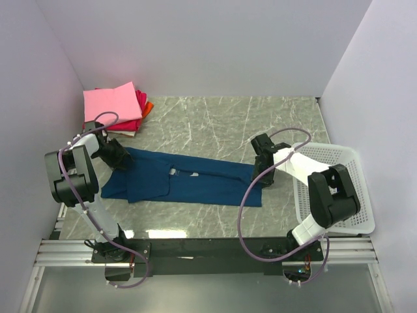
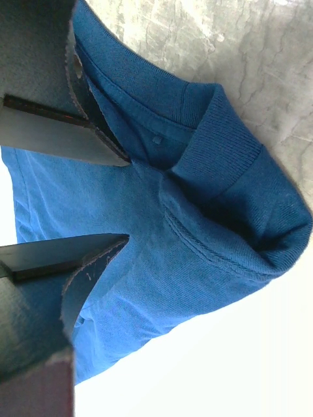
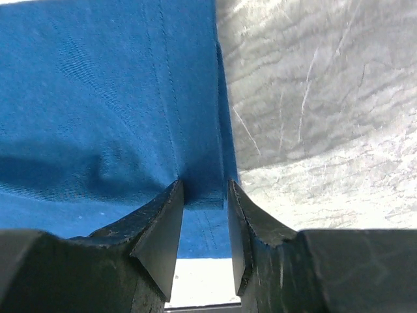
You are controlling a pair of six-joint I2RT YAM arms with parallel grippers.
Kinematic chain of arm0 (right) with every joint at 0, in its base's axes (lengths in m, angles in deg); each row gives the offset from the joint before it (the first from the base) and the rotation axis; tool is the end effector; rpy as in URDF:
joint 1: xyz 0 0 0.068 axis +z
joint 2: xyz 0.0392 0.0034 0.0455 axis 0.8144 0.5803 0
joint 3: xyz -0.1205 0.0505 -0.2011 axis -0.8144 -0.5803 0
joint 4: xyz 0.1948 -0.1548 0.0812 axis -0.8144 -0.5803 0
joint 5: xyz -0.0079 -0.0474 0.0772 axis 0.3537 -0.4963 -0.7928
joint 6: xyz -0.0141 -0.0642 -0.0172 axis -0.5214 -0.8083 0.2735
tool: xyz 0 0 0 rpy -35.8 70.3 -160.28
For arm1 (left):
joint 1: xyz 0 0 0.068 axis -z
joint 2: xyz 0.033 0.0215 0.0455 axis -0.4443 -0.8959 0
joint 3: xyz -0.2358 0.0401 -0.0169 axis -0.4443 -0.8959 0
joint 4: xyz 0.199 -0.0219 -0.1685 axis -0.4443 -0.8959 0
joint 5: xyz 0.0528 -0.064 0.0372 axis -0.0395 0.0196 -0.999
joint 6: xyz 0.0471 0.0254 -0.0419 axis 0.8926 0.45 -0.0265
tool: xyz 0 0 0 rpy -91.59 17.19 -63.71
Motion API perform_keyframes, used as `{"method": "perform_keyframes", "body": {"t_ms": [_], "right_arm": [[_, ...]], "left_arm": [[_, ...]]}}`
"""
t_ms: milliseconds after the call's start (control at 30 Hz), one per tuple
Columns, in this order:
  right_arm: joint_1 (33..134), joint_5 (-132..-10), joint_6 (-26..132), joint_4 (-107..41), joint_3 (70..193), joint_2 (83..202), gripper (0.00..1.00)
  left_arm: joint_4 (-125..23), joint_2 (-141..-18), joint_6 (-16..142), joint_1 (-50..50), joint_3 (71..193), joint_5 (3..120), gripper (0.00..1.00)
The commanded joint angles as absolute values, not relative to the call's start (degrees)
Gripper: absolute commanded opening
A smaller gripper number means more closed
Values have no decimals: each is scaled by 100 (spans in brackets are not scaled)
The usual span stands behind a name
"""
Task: Fold and stack the t-shirts
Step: Fold the tshirt
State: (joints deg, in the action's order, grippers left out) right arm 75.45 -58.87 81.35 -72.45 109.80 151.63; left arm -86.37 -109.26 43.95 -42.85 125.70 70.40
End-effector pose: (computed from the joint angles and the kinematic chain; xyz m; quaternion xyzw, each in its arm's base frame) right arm 0.2667 0.0974 0.1193 0.1264 0.9845 0.0200 0.1201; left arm 0.3361 0.0825 0.1066 -0.3713 0.9041 -0.1663 0.1310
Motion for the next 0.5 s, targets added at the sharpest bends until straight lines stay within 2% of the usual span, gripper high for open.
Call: {"method": "perform_keyframes", "body": {"t_ms": [0, 267, 467], "right_arm": [[7597, -5754, 8086, -7385, 10961, 14846, 40], [7615, -5675, 8033, -7684, 11857, 14722, 41], [7632, -5946, 7954, -7290, 12753, 15450, 42]], "left_arm": [[-8410, -11126, 4538, -4360, 12564, 6638, 54], [-8313, -10985, 4565, -4360, 12485, 6822, 53], [-8313, -10924, 4565, -4352, 12485, 6892, 53]]}}
